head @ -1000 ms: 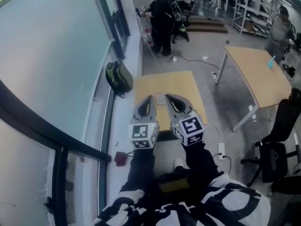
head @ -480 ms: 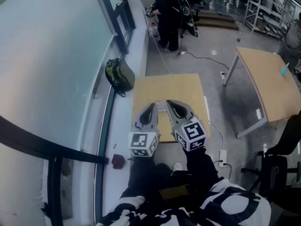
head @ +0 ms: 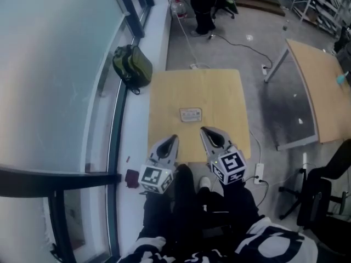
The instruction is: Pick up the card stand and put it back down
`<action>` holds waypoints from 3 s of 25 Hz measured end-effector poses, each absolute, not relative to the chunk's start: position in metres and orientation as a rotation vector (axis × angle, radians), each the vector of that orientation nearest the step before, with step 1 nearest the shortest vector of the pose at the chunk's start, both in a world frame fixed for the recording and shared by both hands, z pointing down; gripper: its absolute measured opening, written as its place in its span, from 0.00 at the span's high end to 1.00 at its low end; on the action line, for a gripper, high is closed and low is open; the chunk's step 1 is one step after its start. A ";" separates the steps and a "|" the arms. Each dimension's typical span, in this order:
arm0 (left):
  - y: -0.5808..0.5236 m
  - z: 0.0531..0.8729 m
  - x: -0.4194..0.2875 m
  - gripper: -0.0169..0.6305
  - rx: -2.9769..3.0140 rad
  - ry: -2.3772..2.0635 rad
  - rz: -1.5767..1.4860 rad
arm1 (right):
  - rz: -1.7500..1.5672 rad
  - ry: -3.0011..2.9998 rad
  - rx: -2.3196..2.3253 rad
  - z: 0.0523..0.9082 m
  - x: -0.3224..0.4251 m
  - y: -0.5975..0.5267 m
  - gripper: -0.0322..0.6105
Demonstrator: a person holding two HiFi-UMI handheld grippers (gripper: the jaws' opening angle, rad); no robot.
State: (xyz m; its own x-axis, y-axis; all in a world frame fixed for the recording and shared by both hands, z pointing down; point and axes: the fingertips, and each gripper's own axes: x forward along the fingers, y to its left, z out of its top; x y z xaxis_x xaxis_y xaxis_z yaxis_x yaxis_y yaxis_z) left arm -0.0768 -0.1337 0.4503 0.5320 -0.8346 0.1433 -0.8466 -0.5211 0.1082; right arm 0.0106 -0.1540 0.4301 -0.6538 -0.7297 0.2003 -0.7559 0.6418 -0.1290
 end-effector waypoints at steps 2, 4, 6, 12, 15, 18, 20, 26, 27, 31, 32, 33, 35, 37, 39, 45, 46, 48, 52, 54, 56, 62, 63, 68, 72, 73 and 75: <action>-0.143 0.472 -0.093 0.96 2.570 -1.428 0.127 | 0.334 -2.703 1.250 0.447 0.012 -0.167 0.92; -0.153 0.492 -0.107 0.96 2.545 -1.423 0.147 | 0.358 -2.675 1.255 0.462 0.012 -0.178 0.92; -0.161 0.510 -0.119 0.96 2.539 -1.409 0.189 | 0.374 -2.652 1.242 0.477 0.008 -0.184 0.92; -0.191 0.565 -0.135 0.92 2.596 -1.275 0.322 | 0.416 -2.620 1.176 0.525 -0.012 -0.199 0.92; -0.208 0.593 -0.143 0.88 2.620 -1.205 0.371 | 0.434 -2.615 1.141 0.546 -0.022 -0.203 0.92; -0.226 0.609 -0.146 0.81 2.649 -1.118 0.391 | 0.449 -2.601 1.128 0.564 -0.023 -0.208 0.92; -0.238 0.618 -0.144 0.77 2.668 -1.069 0.395 | 0.454 -2.585 1.129 0.575 -0.018 -0.213 0.92; -0.271 0.644 -0.131 0.59 2.698 -0.941 0.406 | 0.491 -2.544 1.183 0.595 -0.004 -0.233 0.92; -0.276 0.647 -0.126 0.57 2.707 -0.912 0.411 | 0.499 -2.539 1.188 0.598 -0.002 -0.235 0.92; -0.296 0.659 -0.101 0.56 2.745 -0.805 0.429 | 0.526 -2.534 1.186 0.609 0.002 -0.238 0.92; -0.301 0.663 -0.094 0.56 2.753 -0.780 0.434 | 0.531 -2.531 1.188 0.612 0.003 -0.239 0.92; -0.305 0.667 -0.087 0.56 2.762 -0.749 0.439 | 0.538 -2.527 1.190 0.615 0.004 -0.240 0.92; -0.311 0.675 -0.075 0.56 2.781 -0.682 0.449 | 0.550 -2.520 1.194 0.620 0.005 -0.241 0.92; -0.316 0.681 -0.064 0.56 2.792 -0.622 0.442 | 0.555 -2.518 1.200 0.624 0.008 -0.242 0.92; -0.321 0.684 -0.055 0.56 2.795 -0.583 0.417 | 0.554 -2.519 1.217 0.626 0.014 -0.243 0.92; -0.329 0.685 -0.028 0.56 2.806 -0.445 0.357 | 0.582 -2.491 1.229 0.633 0.029 -0.246 0.92; -0.328 0.685 -0.023 0.56 2.807 -0.416 0.352 | 0.583 -2.492 1.233 0.634 0.030 -0.247 0.92; -0.325 0.686 -0.015 0.58 2.806 -0.357 0.346 | 0.589 -2.490 1.234 0.635 0.031 -0.246 0.92; -0.318 0.688 -0.001 0.60 2.802 -0.251 0.348 | 0.599 -2.482 1.233 0.636 0.035 -0.246 0.92; -0.317 0.688 0.003 0.66 2.801 -0.226 0.356 | 0.604 -2.479 1.238 0.635 0.037 -0.247 0.92; -0.318 0.689 0.005 0.76 2.800 -0.210 0.363 | 0.607 -2.477 1.243 0.635 0.039 -0.248 0.92; -0.309 0.690 0.014 0.94 2.801 -0.133 0.408 | 0.609 -2.491 1.250 0.629 0.041 -0.249 0.92; -0.306 0.690 0.016 0.94 2.801 -0.125 0.422 | 0.608 -2.495 1.252 0.627 0.042 -0.249 0.92; -0.293 0.677 0.018 0.94 2.780 -0.165 0.420 | 0.614 -2.510 1.265 0.612 0.043 -0.243 0.92; -0.285 0.644 0.013 0.94 2.760 -0.254 0.398 | 0.609 -2.525 1.283 0.588 0.045 -0.238 0.92; -0.283 0.634 0.012 0.94 2.757 -0.277 0.399 | 0.601 -2.531 1.290 0.580 0.045 -0.237 0.92; -0.281 0.611 0.010 0.94 2.746 -0.335 0.403 | 0.579 -2.551 1.296 0.564 0.046 -0.236 0.92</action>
State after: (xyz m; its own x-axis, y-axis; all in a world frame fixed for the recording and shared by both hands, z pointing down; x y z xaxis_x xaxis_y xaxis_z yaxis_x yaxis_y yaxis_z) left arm 0.0099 -0.2811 0.6115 0.9318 -0.1793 0.3155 -0.2772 -0.9128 0.2999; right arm 0.0464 -0.2364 0.5643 -0.5861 -0.7226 0.3665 -0.8100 0.5329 -0.2447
